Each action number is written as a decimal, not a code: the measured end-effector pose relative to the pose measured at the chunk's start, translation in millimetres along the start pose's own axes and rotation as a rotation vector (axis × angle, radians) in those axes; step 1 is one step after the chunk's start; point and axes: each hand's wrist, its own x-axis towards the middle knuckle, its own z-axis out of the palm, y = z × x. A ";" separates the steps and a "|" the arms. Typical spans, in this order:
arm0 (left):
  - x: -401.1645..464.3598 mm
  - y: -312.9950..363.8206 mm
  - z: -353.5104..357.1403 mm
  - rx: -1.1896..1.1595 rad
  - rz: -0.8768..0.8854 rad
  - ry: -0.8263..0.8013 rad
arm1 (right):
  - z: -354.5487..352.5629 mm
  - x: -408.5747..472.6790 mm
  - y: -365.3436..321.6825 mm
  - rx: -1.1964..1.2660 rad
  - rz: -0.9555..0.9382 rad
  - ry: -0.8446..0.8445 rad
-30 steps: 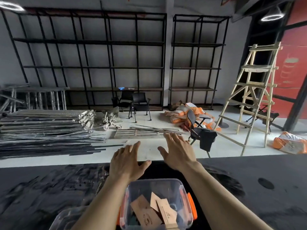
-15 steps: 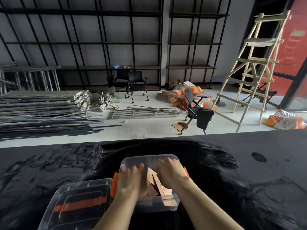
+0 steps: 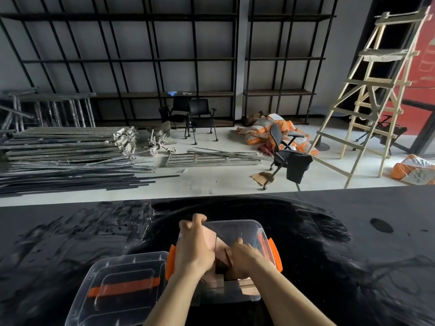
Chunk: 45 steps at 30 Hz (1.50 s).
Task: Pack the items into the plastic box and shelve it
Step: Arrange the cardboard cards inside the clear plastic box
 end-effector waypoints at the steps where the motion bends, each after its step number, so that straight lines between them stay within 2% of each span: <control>1: 0.6 -0.2 -3.0 -0.070 -0.017 0.011 | 0.2 1.9 0.5 0.008 -0.005 0.002; 6: 2.2 -4.1 -18.3 -0.374 -0.106 0.104 | -2.4 1.8 0.5 -0.020 -0.014 -0.042; 12: 4.8 -13.0 -29.0 -0.610 -0.132 0.243 | -11.0 -3.8 1.9 0.109 -0.033 0.038; 15: 1.8 -13.1 -33.0 -0.716 -0.139 0.321 | -26.4 -13.6 1.8 0.135 -0.122 0.154; 18: 3.5 -11.9 -30.3 -0.756 -0.174 0.326 | -39.5 -20.2 5.0 0.461 -0.217 0.240; 21: 4.7 1.2 -30.5 -0.919 -0.261 0.252 | -47.1 -32.0 -4.5 0.737 -0.259 0.345; 25: 3.7 32.7 -29.0 -1.254 -0.354 0.039 | -37.4 -48.7 -28.7 0.546 -0.246 0.564; 29: 9.7 40.9 -19.5 -1.273 -0.343 -0.142 | -31.9 -51.9 -33.5 0.498 -0.200 0.617; 31: 9.1 39.5 -15.6 -1.157 -0.309 -0.091 | -33.2 -49.1 -28.1 0.428 -0.199 0.588; 34: 15.4 33.0 -14.1 -1.206 -0.332 0.007 | -34.4 -43.2 -18.1 0.405 -0.259 0.550; 36: 16.2 31.1 -19.1 -1.243 -0.353 0.017 | -35.4 -40.8 -9.4 0.594 -0.251 0.567; 38: 13.8 31.6 -27.3 -1.188 -0.314 0.077 | -39.9 -40.7 -3.1 0.838 -0.217 0.618; 39: 15.0 30.7 -27.6 -1.150 -0.311 0.055 | -42.1 -40.2 -1.5 0.925 -0.200 0.640; 43: 6.0 46.4 -23.7 -1.362 -0.261 -0.310 | -44.9 -30.8 -17.5 1.014 -0.202 0.678; 45: -0.1 55.2 -21.0 -1.461 -0.273 -0.374 | -45.7 -27.3 -29.4 1.035 -0.168 0.655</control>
